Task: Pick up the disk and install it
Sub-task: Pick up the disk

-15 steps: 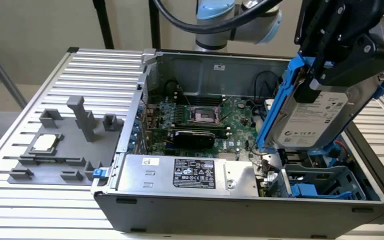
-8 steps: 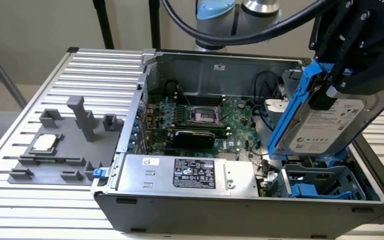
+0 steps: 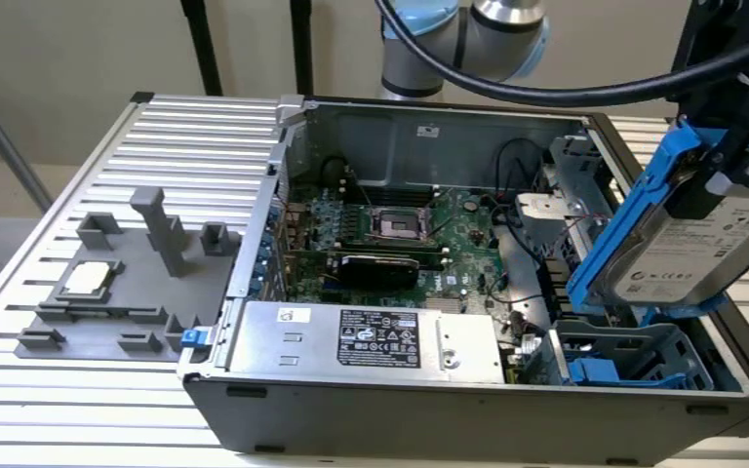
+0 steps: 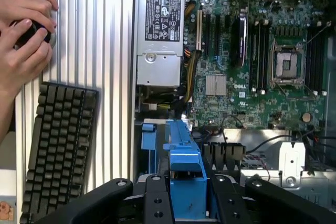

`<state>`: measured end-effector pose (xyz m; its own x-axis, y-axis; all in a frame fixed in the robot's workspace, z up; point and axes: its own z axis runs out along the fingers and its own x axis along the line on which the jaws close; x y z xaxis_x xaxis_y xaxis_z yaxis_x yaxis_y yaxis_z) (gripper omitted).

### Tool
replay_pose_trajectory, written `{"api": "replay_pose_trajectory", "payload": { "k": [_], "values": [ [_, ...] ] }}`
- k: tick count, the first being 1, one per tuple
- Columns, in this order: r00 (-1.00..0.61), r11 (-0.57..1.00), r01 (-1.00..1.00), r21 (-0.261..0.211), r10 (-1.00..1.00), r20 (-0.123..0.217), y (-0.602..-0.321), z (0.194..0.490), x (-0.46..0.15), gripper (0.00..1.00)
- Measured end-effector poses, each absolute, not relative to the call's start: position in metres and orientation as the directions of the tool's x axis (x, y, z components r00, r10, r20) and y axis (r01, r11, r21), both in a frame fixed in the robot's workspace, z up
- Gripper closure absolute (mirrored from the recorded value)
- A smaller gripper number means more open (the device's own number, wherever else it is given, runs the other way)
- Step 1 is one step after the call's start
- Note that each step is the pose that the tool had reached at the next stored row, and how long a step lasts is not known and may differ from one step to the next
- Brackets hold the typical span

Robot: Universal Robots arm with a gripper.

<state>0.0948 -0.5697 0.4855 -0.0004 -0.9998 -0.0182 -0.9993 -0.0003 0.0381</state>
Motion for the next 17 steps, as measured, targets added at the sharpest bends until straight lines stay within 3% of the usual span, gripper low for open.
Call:
{"api": "replay_pose_trajectory", "payload": {
  "k": [17],
  "values": [
    [-0.001, 0.0, -0.999, 0.038, -1.0, -0.018, -0.5697, 0.482, 0.1091, 0.67]
  ]
}}
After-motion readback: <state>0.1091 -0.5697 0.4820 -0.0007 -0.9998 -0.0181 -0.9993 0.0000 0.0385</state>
